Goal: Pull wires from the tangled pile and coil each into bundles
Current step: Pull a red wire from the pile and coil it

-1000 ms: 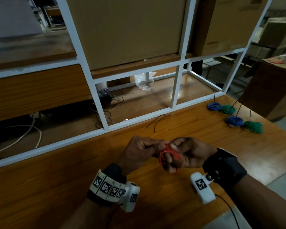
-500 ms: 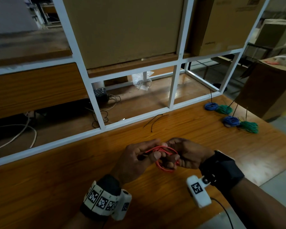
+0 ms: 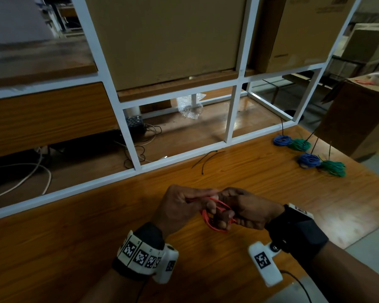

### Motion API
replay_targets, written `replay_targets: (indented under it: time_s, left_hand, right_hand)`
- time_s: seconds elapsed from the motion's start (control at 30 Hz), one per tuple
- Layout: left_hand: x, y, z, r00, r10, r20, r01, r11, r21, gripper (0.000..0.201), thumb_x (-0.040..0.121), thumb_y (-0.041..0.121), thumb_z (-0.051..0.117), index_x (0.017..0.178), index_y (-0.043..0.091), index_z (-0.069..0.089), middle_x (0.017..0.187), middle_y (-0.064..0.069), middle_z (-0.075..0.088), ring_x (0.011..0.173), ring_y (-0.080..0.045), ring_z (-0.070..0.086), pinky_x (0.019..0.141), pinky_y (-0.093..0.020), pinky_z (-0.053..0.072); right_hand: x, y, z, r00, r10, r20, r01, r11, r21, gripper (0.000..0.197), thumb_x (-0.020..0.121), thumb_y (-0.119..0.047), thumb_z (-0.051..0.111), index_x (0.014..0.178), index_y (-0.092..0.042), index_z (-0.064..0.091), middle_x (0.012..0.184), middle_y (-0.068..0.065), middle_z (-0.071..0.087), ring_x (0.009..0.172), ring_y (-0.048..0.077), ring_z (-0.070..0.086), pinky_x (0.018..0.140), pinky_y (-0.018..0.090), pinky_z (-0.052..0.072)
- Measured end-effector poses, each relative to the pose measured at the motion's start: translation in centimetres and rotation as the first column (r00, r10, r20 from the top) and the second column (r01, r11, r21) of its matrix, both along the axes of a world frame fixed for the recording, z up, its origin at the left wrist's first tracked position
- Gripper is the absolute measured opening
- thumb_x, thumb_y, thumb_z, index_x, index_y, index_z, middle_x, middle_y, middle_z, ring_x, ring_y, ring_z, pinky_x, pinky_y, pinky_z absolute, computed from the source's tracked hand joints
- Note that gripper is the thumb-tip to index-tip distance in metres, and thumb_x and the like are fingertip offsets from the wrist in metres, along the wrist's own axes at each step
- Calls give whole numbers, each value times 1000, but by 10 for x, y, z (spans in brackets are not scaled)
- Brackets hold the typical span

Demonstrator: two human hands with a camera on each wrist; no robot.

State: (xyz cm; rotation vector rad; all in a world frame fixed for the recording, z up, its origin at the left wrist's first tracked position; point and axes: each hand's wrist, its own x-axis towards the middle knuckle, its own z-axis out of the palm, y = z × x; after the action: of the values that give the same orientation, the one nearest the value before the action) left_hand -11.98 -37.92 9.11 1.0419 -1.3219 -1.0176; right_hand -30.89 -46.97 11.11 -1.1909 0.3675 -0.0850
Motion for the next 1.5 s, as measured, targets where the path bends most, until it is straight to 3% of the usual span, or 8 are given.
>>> replay_targets:
  time_s: [0.2,0.4,0.7,0.9,1.0,1.1,1.3,1.5]
  left_hand:
    - [-7,6,-9,999,20,-34,-20,1000,10,39,81,35,80,111,12,75,90,-18,76,81,-29,74,81,-35,58]
    - [3,6,-23,972,37,230,-59,994,88,40,75,53,79,113,42,72,116,14,72,109,-8,69,89,-37,59]
    - [-2,5,-35,938,191,289,-203,979,11,24,85,55,70,107,46,74,110,16,74,100,-7,72,79,-42,62]
    - [-10,9,-49,913,308,267,-338,938,73,36,80,62,72,105,37,77,103,15,76,92,-6,73,72,-39,63]
    - [-6,12,-49,903,367,223,-403,904,143,32,75,64,72,98,42,77,100,20,75,91,-2,71,76,-33,61]
    - [-1,14,-46,904,411,118,-427,877,218,35,74,53,77,101,30,78,100,12,77,95,-8,72,81,-33,59]
    - [6,26,-33,980,155,-128,-100,929,356,37,89,22,69,124,13,67,115,-6,74,104,-24,72,86,-36,58]
    - [17,25,-30,985,152,-79,-108,907,408,26,94,20,66,117,10,71,108,-10,76,102,-27,72,90,-43,57]
  right_hand:
    - [-3,2,-3,1000,11,-21,-11,1000,-15,32,103,-31,53,96,-2,61,57,0,36,62,18,55,60,24,48]
    - [-6,0,-17,997,9,-73,-8,1000,15,42,104,-35,54,99,4,68,60,8,38,63,21,55,61,26,49]
    - [2,-7,-20,970,-135,-201,158,982,102,42,109,-20,48,115,19,62,101,33,59,82,35,68,73,35,59]
    - [-7,-14,-26,914,-401,-57,343,842,-417,64,95,-42,72,81,19,59,70,26,52,59,27,41,60,36,39]
    - [-11,-10,-18,949,-312,-40,242,805,-541,49,98,-47,67,101,1,73,85,24,69,73,39,64,73,48,56]
    - [-14,4,-21,938,-347,-19,213,616,-758,37,94,-42,73,126,-23,73,101,-11,79,89,9,75,76,36,63]
    - [-6,9,-37,880,-469,68,335,515,-789,21,97,-18,73,115,-23,79,99,-11,79,83,3,75,59,23,56]
    - [9,7,-40,869,-494,23,331,546,-770,16,95,-17,76,108,-25,81,92,-7,80,77,11,77,57,46,60]
